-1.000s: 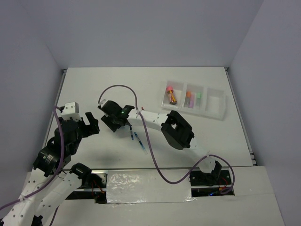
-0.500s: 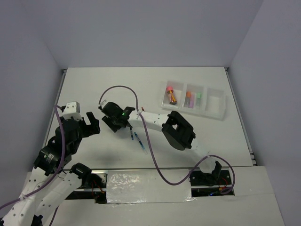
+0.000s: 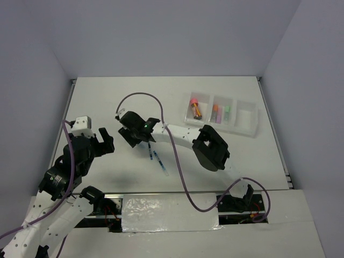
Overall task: Sort the stationery into containers
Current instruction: Pick up the pen from the center of the board.
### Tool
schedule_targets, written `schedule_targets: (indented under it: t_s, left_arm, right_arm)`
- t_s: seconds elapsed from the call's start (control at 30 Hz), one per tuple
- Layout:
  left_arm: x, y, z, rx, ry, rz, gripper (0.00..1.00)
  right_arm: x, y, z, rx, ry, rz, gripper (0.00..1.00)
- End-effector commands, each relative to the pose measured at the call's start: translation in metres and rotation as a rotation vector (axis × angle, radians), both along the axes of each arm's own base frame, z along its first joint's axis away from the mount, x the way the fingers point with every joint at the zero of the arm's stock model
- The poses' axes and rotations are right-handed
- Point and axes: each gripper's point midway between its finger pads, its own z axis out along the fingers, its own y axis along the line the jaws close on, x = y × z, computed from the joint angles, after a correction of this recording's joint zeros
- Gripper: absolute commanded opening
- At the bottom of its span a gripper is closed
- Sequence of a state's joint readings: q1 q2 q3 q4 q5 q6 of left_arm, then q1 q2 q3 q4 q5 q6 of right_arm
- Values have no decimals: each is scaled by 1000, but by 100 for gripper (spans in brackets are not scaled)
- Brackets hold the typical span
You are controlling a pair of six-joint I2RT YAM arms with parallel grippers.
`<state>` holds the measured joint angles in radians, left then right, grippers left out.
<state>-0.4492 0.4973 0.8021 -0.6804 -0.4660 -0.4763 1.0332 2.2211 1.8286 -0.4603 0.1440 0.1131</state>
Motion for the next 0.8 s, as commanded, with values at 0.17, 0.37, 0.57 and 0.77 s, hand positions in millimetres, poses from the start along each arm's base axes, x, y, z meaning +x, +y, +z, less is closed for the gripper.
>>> schedule_targets:
  t_s: [0.17, 0.37, 0.57, 0.77]
  left_arm:
    - [5, -6, 8, -12, -27, -22, 99]
    - [5, -5, 7, -13, -27, -16, 99]
    - [3, 0, 10, -16, -37, 13, 99]
    - [2, 0, 11, -22, -46, 9, 99]
  right_arm:
    - [5, 6, -31, -22, 62, 17, 56]
    - [-17, 12, -56, -37, 123, 60, 37]
    - [-42, 45, -4, 216, 155, 188, 0]
    - [-12, -13, 122, 724, 220, 58, 0]
